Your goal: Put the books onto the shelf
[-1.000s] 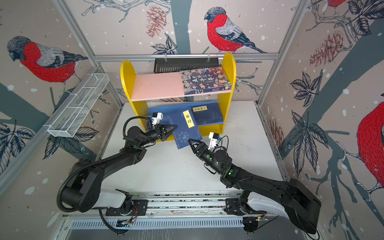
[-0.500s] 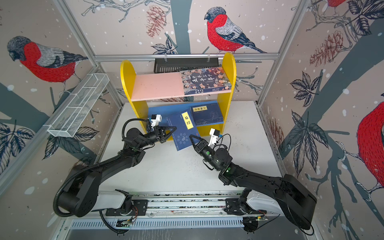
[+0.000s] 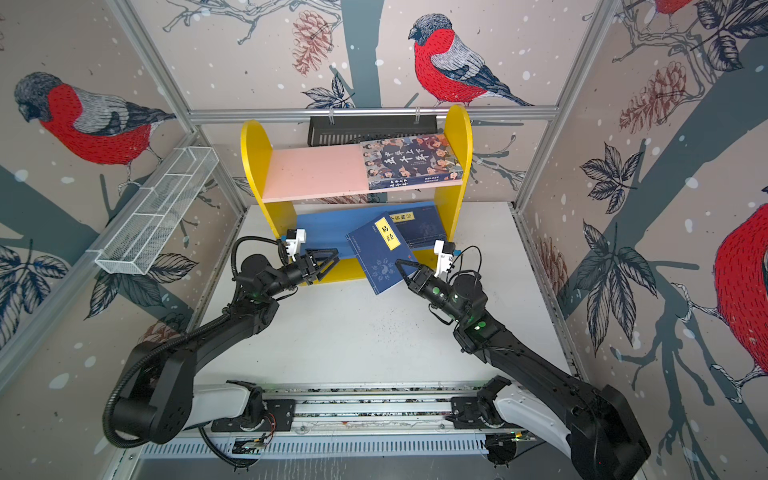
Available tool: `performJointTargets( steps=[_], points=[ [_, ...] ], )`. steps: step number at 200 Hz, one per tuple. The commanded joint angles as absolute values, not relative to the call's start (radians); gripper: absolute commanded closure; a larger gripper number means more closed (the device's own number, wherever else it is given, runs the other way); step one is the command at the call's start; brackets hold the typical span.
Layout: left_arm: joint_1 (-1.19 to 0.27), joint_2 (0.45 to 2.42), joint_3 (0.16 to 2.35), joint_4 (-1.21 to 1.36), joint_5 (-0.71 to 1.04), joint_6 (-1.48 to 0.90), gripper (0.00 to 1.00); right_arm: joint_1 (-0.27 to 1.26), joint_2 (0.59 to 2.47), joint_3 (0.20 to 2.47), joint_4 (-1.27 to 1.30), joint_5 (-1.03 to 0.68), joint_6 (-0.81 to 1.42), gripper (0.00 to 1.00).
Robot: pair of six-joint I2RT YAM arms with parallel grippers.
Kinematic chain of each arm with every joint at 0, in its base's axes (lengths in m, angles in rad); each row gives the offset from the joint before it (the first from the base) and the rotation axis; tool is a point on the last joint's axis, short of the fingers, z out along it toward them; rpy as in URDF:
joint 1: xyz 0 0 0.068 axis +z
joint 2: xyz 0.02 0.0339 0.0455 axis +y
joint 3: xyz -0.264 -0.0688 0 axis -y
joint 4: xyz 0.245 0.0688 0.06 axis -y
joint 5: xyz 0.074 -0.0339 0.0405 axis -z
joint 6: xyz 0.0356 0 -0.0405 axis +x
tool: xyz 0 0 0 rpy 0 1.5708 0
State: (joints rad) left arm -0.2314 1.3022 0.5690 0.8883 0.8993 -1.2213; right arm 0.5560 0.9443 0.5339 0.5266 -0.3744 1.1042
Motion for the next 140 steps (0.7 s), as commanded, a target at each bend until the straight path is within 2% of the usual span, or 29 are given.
performJointTargets(
  steps=[1,46,79,110,140],
  points=[
    [-0.226,1.302,0.585,0.887,0.988,-1.137,0.27,0.483,0.919,0.584,0.299,-0.647,0.943,0.99],
    [-0.229,1.313,0.612,0.893,1.082,-1.149,0.17,0.446,0.937,0.659,0.107,-0.92,0.785,0.99],
    [-0.261,1.3,0.614,0.871,1.144,-1.126,0.16,0.457,0.945,0.693,0.095,-0.98,0.76,0.99],
    [-0.315,1.268,0.609,0.891,1.198,-1.106,0.2,0.462,0.966,0.722,0.072,-0.99,0.736,0.99],
    [-0.33,1.251,0.604,0.88,1.215,-1.091,0.34,0.465,1.009,0.755,0.021,-1.009,0.685,0.99]
  ],
)
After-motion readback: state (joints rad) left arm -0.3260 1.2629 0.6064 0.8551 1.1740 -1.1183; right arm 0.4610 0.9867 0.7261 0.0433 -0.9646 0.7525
